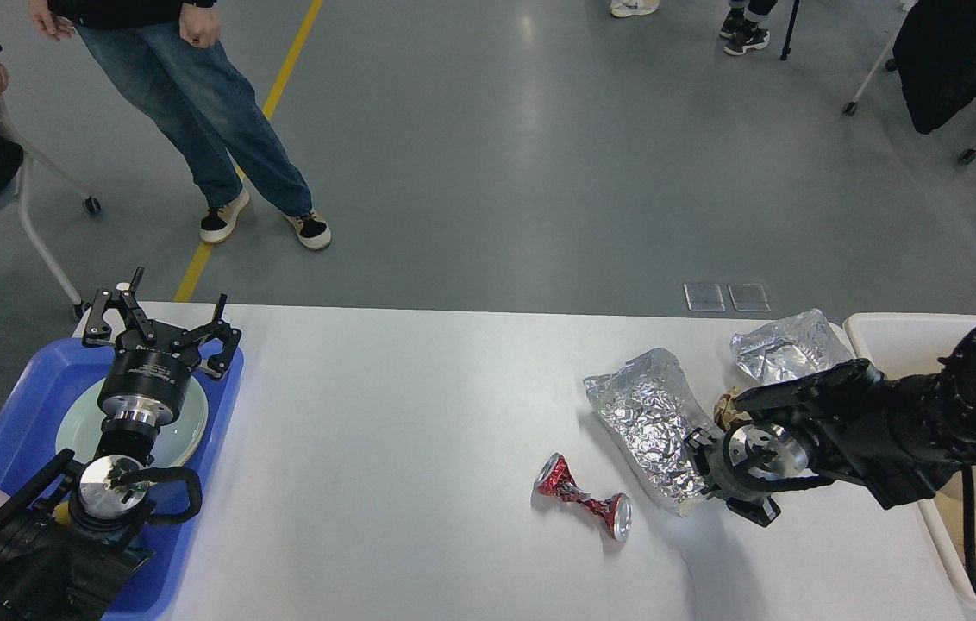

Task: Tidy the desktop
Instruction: 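Lower the right gripper and close it on the nearer foil packet, then lift the foil packet and drop it into the white bin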

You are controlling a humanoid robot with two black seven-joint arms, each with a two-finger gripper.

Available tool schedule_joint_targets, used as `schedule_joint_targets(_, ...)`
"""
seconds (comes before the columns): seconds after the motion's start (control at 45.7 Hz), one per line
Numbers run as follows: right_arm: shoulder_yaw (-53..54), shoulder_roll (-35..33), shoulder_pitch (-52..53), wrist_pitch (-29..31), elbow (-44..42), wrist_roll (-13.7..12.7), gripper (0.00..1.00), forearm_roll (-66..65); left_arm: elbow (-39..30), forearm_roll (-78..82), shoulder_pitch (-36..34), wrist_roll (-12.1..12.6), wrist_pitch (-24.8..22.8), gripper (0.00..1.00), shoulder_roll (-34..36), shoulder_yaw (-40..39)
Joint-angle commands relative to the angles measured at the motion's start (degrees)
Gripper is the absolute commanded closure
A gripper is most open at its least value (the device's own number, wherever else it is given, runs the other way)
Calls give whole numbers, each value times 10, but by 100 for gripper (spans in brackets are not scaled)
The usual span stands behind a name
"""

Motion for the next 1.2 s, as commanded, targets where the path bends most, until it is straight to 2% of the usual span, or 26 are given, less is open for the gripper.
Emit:
schedule_joint_targets(0.0,-1,8,1,4,4,-1,100,-5,0,0,0,0,0,4,1,0)
schedule_joint_targets(0.109,-1,10,10,6,20,-8,100,-5,0,0,0,0,0,4,0,0)
schedule_joint_targets(0.197,0,10,23,6,32,-39,100,-5,0,0,0,0,0,4,0,0)
schedule_joint_targets(0.241,0,9,31,6,39,-45,100,-5,0,0,0,0,0,4,1,0)
schedule_joint_targets(0.482,0,-17,89,5,84,-51,100,4,0,0,0,0,0,4,0,0)
schedule_joint_targets(0.635,-11,-56,165,28,150,-52,100,5,0,0,0,0,0,4,1,0)
schedule_joint_targets(0.81,-59,-80,299,119,232,-52,100,5,0,0,0,0,0,4,1,0)
schedule_joint_targets(1.182,-175,-112,587,339,324,-46,100,-2,0,0,0,0,0,4,1,0)
